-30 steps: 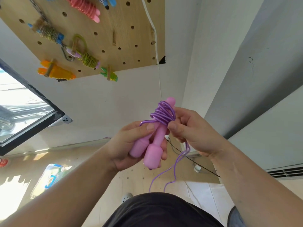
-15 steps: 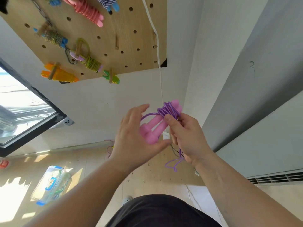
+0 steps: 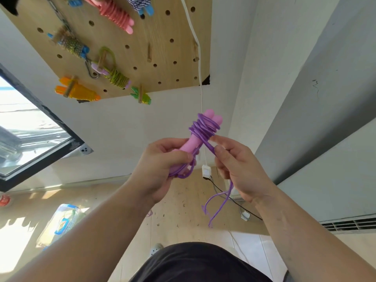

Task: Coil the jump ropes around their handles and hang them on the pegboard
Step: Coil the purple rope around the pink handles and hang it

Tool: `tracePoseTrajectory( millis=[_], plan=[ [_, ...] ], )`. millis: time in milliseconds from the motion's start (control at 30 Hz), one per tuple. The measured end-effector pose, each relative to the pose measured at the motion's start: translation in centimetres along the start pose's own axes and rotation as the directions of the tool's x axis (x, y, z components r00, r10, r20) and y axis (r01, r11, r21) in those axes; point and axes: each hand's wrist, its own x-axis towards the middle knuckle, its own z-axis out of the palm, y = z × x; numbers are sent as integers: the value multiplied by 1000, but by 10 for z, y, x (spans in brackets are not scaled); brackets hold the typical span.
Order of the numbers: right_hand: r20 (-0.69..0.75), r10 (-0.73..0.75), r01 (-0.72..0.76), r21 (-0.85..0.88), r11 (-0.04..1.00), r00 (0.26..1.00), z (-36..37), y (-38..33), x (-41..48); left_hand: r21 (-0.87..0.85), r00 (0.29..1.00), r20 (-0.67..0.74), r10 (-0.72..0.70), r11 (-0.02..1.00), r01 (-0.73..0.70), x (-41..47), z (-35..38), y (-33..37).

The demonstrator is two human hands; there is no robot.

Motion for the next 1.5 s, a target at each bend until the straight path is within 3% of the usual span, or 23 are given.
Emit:
tracePoseTrajectory(
  millis=[167, 300, 400, 467, 533, 567, 600, 667, 700, 733, 900, 1000, 1167, 1233, 1333, 1433, 1500],
  plan=[
    [193, -136, 144, -28, 989, 972, -10, -16, -2, -180, 902, 386, -192, 944, 278, -10, -3, -6],
    [148, -191, 204, -76, 976, 970, -7, -20, -6, -194, 807, 554, -203, 911, 363, -8, -3, -10],
    [36, -203, 206, -79, 975, 978, -1, -18, -7, -192, 839, 490, -236, 910, 368, -6, -2, -5],
    [-32, -189, 186, -89, 979, 981, 3, -17, -7, -126, 916, 320, -242, 948, 294, -8, 2, -2],
    [-95, -187, 177, -110, 978, 978, 9, -16, -7, 67, 987, 137, -84, 995, 76, -12, 9, 0],
    [-128, -193, 177, -123, 976, 973, 13, -16, -6, 223, 996, 77, 47, 973, -63, -17, 14, 0],
    [-168, -190, 168, -134, 977, 967, 17, -17, -6, 420, 982, 45, 186, 888, -187, -21, 18, -2],
    [-245, -165, 131, -149, 980, 955, 26, -20, -6, 789, 895, 89, 437, 517, -331, -22, 21, -14],
    [-269, -156, 118, -150, 982, 950, 29, -21, -6, 880, 850, 141, 508, 330, -343, -20, 21, -22],
    [-288, -153, 113, -150, 982, 945, 32, -22, -7, 919, 822, 166, 545, 217, -330, -17, 22, -26],
    [-363, -151, 90, -179, 980, 919, 35, -24, -7, 974, 734, 157, 661, 20, -227, -5, 23, -29],
    [-410, -127, 77, -137, 988, 903, 39, -25, -5, 976, 717, 210, 665, -95, -198, -4, 25, -29],
    [-458, -32, 8, -55, 998, 888, 39, -22, -3, 932, 714, 207, 669, 88, -353, -3, 23, -32],
    [-404, -15, 12, -11, 1000, 915, 35, -22, -5, 893, 749, 133, 649, 250, -374, -7, 22, -28],
    [-279, -18, 33, 49, 998, 960, 31, -23, -9, 779, 880, -39, 474, 566, -271, -14, 24, -16],
    [-199, -19, 30, 54, 998, 980, 22, -28, -10, 555, 950, -125, 287, 814, -173, -14, 22, -9],
    [-157, -11, 14, 21, 1000, 988, 14, -34, -8, 368, 975, -110, 193, 919, -140, -14, 20, -7]
  ],
)
